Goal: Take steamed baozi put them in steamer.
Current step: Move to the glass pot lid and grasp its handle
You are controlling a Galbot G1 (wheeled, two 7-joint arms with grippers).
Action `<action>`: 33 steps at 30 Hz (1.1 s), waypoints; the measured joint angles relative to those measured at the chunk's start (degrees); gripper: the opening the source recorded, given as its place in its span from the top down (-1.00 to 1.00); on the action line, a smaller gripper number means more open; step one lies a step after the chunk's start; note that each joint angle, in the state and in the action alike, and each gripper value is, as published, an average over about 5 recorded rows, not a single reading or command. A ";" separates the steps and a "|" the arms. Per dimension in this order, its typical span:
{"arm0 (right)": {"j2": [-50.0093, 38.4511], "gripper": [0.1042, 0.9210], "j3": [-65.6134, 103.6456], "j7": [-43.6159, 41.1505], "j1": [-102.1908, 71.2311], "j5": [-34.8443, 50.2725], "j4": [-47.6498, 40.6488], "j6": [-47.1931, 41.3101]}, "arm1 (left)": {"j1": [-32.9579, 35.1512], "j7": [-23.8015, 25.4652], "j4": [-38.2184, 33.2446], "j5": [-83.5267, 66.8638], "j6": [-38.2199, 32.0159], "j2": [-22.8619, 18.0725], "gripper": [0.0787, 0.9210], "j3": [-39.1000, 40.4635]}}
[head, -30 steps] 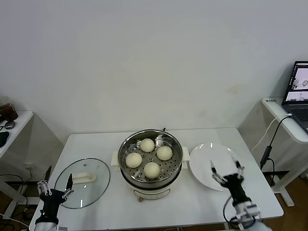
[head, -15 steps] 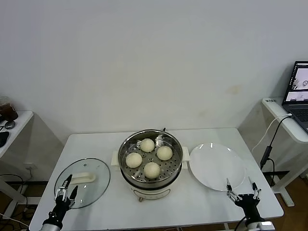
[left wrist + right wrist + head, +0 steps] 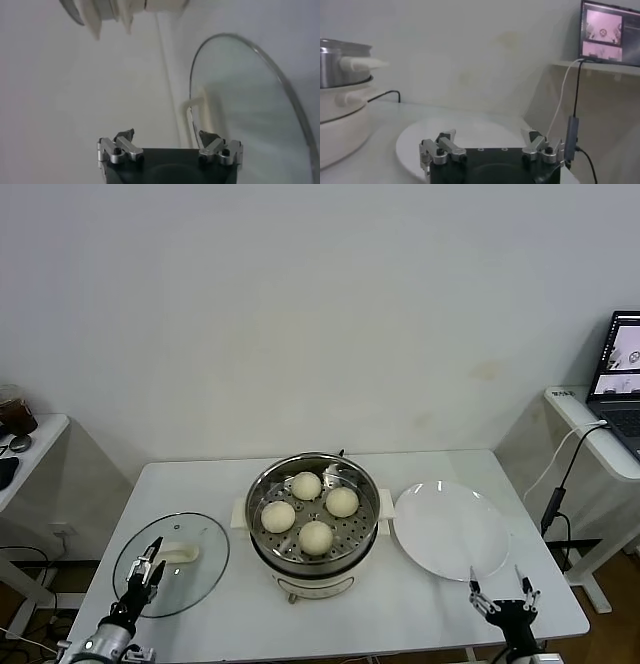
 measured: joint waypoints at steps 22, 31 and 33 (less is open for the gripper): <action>0.88 -0.76 -1.00 -0.49 -1.17 -1.99 0.28 -0.41 | -10.84 1.14 10.45 0.66 0.05 0.68 -0.45 3.11; 0.95 -0.76 -1.16 -0.65 -1.27 -2.74 0.25 -0.34 | -11.84 1.44 12.12 -0.98 -0.59 0.25 0.17 3.31; 0.91 -0.76 -1.13 -0.69 -1.33 -2.98 0.33 -0.27 | -11.83 1.42 12.16 -1.49 -0.72 0.16 0.31 3.30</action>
